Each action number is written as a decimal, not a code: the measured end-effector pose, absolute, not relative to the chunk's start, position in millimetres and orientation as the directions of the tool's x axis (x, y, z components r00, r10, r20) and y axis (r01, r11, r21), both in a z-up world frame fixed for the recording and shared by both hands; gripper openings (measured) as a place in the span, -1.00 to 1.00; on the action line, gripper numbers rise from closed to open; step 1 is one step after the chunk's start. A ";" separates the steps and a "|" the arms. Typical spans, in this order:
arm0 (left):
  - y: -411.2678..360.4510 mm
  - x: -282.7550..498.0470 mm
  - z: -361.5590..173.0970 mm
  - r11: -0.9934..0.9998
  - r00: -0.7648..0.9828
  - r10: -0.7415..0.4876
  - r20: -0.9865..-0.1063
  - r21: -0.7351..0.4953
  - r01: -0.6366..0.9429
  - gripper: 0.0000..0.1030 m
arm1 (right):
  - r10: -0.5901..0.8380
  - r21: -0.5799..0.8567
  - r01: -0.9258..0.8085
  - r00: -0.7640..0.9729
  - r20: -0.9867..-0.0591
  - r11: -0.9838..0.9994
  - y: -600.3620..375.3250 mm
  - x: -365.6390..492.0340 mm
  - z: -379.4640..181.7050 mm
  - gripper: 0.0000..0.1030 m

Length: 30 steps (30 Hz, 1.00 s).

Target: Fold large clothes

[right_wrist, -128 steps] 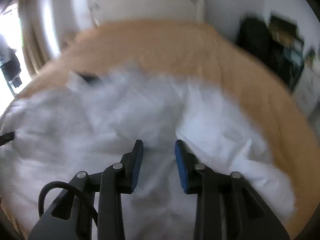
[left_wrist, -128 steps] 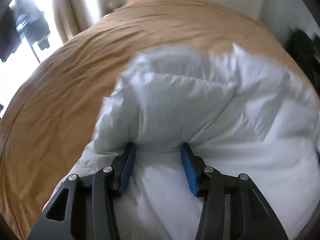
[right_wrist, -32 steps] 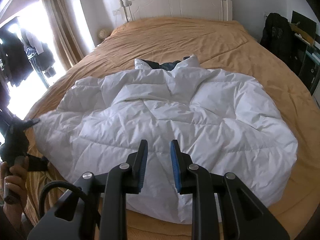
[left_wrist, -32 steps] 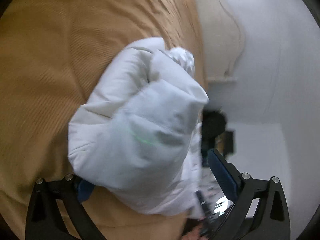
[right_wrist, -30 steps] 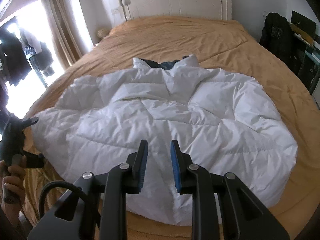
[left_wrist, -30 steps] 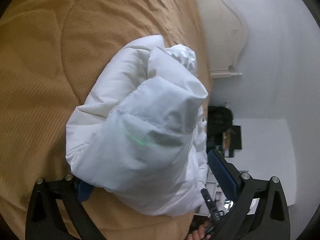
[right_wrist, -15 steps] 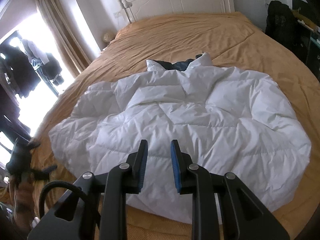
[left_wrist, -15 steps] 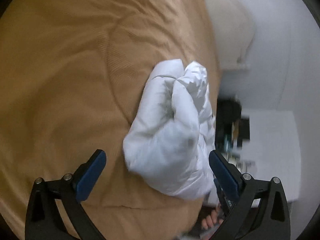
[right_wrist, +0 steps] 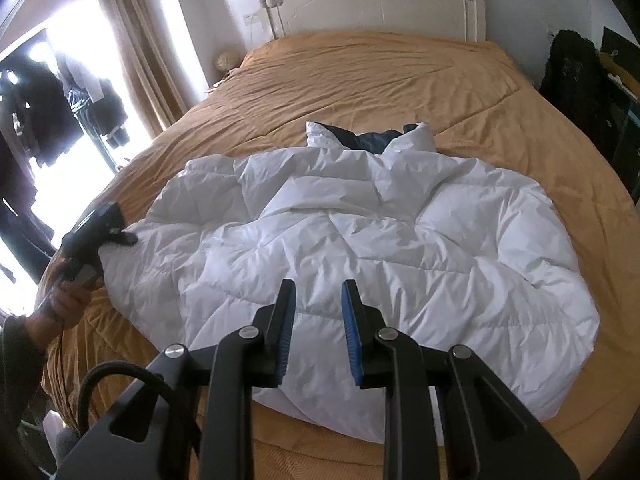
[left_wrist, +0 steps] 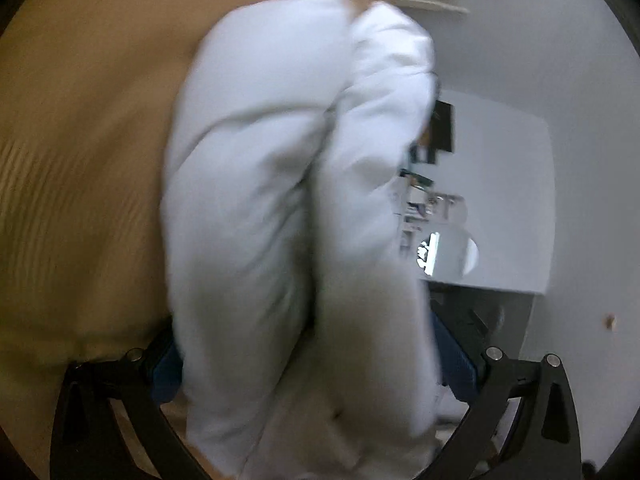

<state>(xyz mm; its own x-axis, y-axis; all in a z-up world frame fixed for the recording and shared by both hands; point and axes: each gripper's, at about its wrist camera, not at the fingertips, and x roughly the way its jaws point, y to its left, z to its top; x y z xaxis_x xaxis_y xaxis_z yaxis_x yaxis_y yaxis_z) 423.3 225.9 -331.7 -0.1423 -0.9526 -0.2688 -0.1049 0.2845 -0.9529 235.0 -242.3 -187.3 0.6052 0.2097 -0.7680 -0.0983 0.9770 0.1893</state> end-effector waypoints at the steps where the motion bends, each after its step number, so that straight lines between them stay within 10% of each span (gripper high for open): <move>1: 225.4 426.9 -330.8 0.268 -0.141 -0.957 -0.252 -0.958 -0.102 0.99 | 0.211 0.187 -0.104 0.605 -0.768 0.977 -241.4 235.1 -187.0 -0.53; 6: 217.0 433.9 -324.2 0.288 -0.183 -0.944 -0.276 -0.956 -0.044 0.94 | 0.217 0.191 -0.108 0.605 -0.766 0.976 -240.9 247.2 -190.5 -0.53; 14: 218.7 430.5 -306.0 0.411 -0.201 -0.887 -0.416 -0.909 0.069 -0.17 | 0.087 0.107 -0.011 0.665 -0.742 0.994 -213.7 319.0 -219.8 -0.85; 30: 144.3 403.3 -160.4 0.386 -0.186 -0.854 -0.485 -0.832 0.398 -0.33 | 0.165 0.244 0.065 0.569 -0.806 0.968 -234.8 341.0 -310.2 -0.99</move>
